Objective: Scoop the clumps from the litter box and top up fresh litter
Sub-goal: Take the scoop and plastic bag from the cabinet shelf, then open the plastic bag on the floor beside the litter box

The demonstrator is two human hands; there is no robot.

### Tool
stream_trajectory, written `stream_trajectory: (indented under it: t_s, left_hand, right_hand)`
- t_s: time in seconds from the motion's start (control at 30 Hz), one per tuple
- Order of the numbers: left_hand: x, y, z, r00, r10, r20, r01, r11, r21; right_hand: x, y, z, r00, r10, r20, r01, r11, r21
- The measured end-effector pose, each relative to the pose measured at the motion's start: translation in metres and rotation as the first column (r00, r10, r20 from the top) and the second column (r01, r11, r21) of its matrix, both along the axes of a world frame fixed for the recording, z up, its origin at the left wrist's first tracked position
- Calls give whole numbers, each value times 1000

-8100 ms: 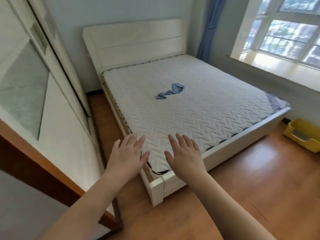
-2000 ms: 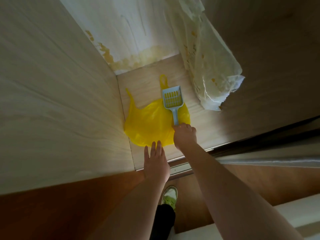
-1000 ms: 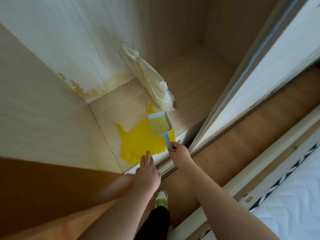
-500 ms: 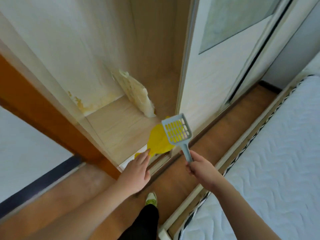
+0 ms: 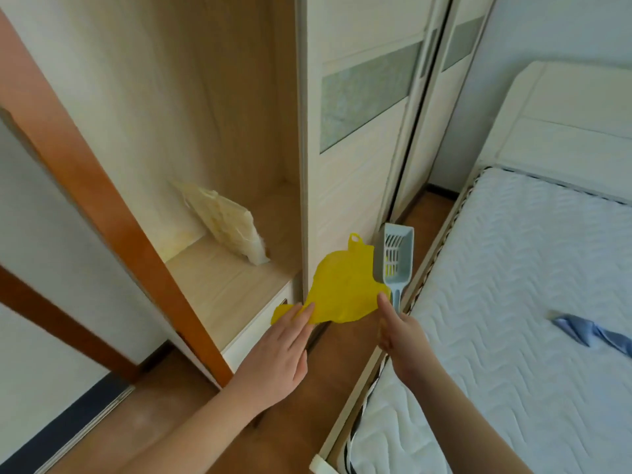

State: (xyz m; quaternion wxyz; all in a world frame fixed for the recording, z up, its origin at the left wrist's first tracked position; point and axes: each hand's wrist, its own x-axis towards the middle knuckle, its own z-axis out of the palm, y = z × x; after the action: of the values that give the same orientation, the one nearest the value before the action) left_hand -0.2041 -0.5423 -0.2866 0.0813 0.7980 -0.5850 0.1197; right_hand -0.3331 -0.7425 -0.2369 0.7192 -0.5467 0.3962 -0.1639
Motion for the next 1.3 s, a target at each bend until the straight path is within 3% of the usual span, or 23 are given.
stream_trajectory:
  t_s: [0.17,0.4,0.63,0.73,0.97,1.0,1.1,1.17,1.3]
  left_hand:
    - [-8,14,8,980,-195,-34,194,981,-16]
    - [-32,94,-1,878,-449,-168,440,893,-90]
    - [-48,84,31,772,-553,-314,445,822,-355]
    - [-61,44,50,689,-515,-509,363,854,-373]
    - [-134,-39,63,573,-313,-757,477,879,-2]
    - [-146,-49,59,525,-269,-808,525,849,57]
    - [-200,-65,41,256,-118,-960,672,735,89]
    - [-252,-58,46,162,-73,-984,717,694,67]
    - [-362,-45,50,203,-147,-968,731,681,50]
  right_hand:
    - [-4,41,9,984,-179,24,179,984,-3]
    - [-55,100,17,963,-265,55,267,963,-30]
    - [-139,147,28,957,-286,54,288,957,-42]
    - [-184,162,31,947,-321,35,322,943,-81]
    - [-292,195,29,906,-424,-4,419,897,-142]
    - [-308,201,30,895,-446,-15,439,885,-157]
    - [-361,219,26,855,-511,-83,488,849,-200]
    - [-400,234,24,813,-570,-120,539,814,-217]
    - [-490,272,16,699,-707,-109,664,698,-267]
